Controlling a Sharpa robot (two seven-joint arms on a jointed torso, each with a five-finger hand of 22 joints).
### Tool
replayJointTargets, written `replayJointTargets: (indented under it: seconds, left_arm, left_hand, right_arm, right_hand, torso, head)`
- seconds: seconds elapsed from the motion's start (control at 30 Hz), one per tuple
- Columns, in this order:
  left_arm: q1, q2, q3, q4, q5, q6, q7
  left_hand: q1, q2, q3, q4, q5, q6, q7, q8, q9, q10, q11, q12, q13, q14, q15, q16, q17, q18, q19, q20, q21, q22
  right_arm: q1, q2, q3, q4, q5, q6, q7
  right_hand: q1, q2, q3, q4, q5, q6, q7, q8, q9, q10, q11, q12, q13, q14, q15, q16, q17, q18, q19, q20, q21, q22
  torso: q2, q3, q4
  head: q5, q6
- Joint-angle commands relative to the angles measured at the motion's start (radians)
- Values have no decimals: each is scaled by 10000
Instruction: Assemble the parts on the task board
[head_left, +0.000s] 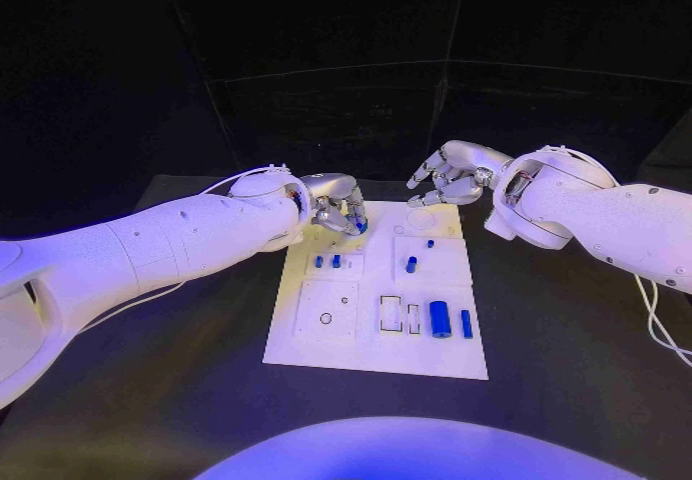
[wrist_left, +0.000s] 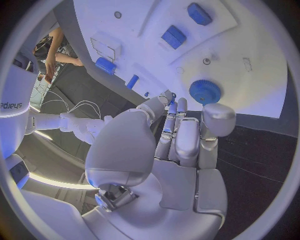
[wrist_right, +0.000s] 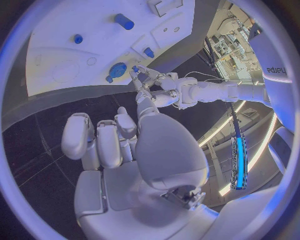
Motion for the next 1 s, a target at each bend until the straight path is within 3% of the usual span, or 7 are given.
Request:
replayJointTargets:
  seconds: [0.03, 0.2, 0.43, 1.0]
  left_arm:
    - [33, -176, 46, 83, 182, 204, 16]
    - [47, -427, 73, 87, 220, 471, -81]
    - [16, -648, 75, -5, 236, 848, -117]
    - [-109, -612, 71, -354, 240, 1133, -121]
  left_hand:
    - [-60, 17, 59, 4, 21, 81, -4, -42, 6, 71, 4, -39, 14, 80, -70, 40, -11, -149, 76, 24, 63, 10]
    - [-81, -2, 67, 1, 20, 95, -8, -54, 7, 91, 2, -58, 14, 77, -70, 39, -27, -152, 78, 24, 75, 28]
    - [-91, -25, 85, -13, 21, 108, -12, -72, 6, 110, -2, -86, 14, 71, -73, 34, -55, -156, 81, 23, 91, 54]
    - [-191, -98, 75, -1, 11, 124, -9, -130, 3, 143, 4, -168, 13, 59, -69, 29, -109, -156, 72, 24, 88, 61]
  right_arm:
    - [19, -16, 7, 5, -24, -52, 72]
    - [19, -38, 7, 9, -24, -55, 67]
    - [19, -52, 7, 11, -24, -58, 74]
    - [17, -36, 7, 2, -24, -60, 89]
  right_hand:
    - [19, 69, -24, 18, 28, 5, 0, 32, -5, -42, -18, 26, 12, 310, -92, -59, 12, 79, -61, -34, -62, -8]
    - [19, 69, -24, 18, 28, 5, 0, 32, -5, -42, -18, 26, 12, 310, -92, -59, 12, 79, -61, -34, -62, -8]
    - [19, 69, -24, 18, 28, 5, 0, 32, -5, -42, -18, 26, 12, 310, -92, -59, 12, 79, -61, -34, -62, -8]
    - [49, 75, -38, 23, 59, 9, -1, 44, -5, -57, -20, 11, -9, 307, -93, -78, -9, 85, -77, -35, -81, -37]
  torso:
    - [1, 0, 6]
    - [-4, 12, 11]
    - [7, -18, -1]
    - [11, -4, -28]
  head:
    - [6, 19]
    - [30, 18]
    - [58, 11]
    - [102, 27]
